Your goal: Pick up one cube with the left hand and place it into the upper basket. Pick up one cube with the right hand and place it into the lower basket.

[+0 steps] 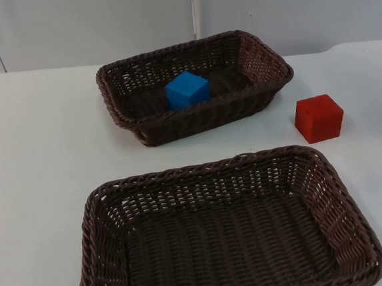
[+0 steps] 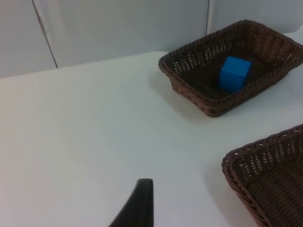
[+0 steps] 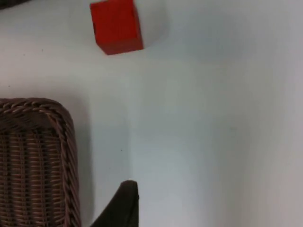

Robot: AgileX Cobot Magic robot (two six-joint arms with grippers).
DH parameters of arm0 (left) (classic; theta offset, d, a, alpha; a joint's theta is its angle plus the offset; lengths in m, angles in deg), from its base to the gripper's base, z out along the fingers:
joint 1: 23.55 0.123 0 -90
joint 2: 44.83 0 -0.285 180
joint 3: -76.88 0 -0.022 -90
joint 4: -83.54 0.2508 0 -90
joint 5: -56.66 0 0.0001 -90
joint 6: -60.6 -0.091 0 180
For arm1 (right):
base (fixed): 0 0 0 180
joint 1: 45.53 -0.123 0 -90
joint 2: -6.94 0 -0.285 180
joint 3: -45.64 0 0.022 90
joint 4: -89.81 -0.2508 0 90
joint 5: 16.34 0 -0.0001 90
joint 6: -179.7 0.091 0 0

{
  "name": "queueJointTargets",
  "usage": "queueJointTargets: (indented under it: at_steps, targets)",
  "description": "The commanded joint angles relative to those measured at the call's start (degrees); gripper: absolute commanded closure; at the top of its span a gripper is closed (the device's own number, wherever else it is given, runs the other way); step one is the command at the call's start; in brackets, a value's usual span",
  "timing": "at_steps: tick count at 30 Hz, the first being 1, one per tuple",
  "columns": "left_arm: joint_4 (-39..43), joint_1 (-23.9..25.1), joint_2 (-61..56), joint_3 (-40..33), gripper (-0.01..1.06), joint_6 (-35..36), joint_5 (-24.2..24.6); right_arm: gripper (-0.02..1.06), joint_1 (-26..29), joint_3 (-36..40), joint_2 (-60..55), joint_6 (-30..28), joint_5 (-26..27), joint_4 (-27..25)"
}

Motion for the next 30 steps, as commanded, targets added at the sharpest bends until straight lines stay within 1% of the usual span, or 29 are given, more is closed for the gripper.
queueJointTargets:
  at_steps: [1,3,10,12,14,15,18,20,23,25,29,30]
  targets:
    - [0.5,-0.2,-0.4,-0.1,0.13,0.0,-0.2,-0.01,0.1,-0.4,-2.3,-1.6,1.5,-1.9]
    - [0.5,-0.2,-0.4,-0.1,0.13,0.0,-0.2,-0.01,0.1,-0.6,-4.2,-1.7,2.3,-2.1]
    - [0.7,-0.2,-0.4,-0.1,0.13,0.0,-0.2,-0.01,-0.3,-2.8,-9.0,-1.7,2.4,-3.2]
    - [0.7,-0.2,-0.4,-0.1,0.13,0.0,-0.2,-0.01,-2.4,-4.6,-11.0,-1.5,2.4,-2.1]
    - [0.8,-0.2,-0.4,-0.1,0.13,0.0,-0.2,-0.01,-4.8,-6.0,-12.9,-1.5,4.2,-0.2]
    - [0.8,-0.2,-0.4,-0.1,0.13,0.0,-0.2,-0.01,-4.8,-6.0,-12.9,-1.5,4.2,-0.2]
    - [1.1,-0.2,-0.4,-0.1,0.13,0.0,-0.2,-0.01,-8.1,-7.8,-15.9,0.3,7.2,2.7]
    - [1.2,-0.2,-0.4,-0.1,0.13,0.0,-0.2,-0.01,-8.8,-8.4,-17.0,0.8,7.8,3.4]
    - [1.5,-0.2,-0.4,-0.1,0.13,0.0,-0.2,-0.01,-10.9,-10.2,-21.0,0.8,11.1,5.3]
    - [1.5,-0.2,-0.4,-0.1,0.13,0.0,-0.2,-0.01,-11.3,-10.3,-21.6,0.8,11.6,5.6]
    - [1.9,-0.2,-0.4,-0.1,0.13,0.0,-0.2,-0.01,-12.5,-11.2,-25.7,2.1,17.2,6.4]
    - [1.9,-0.2,-0.4,-0.1,0.13,0.0,-0.2,-0.01,-12.5,-11.2,-25.7,2.1,17.2,6.4]
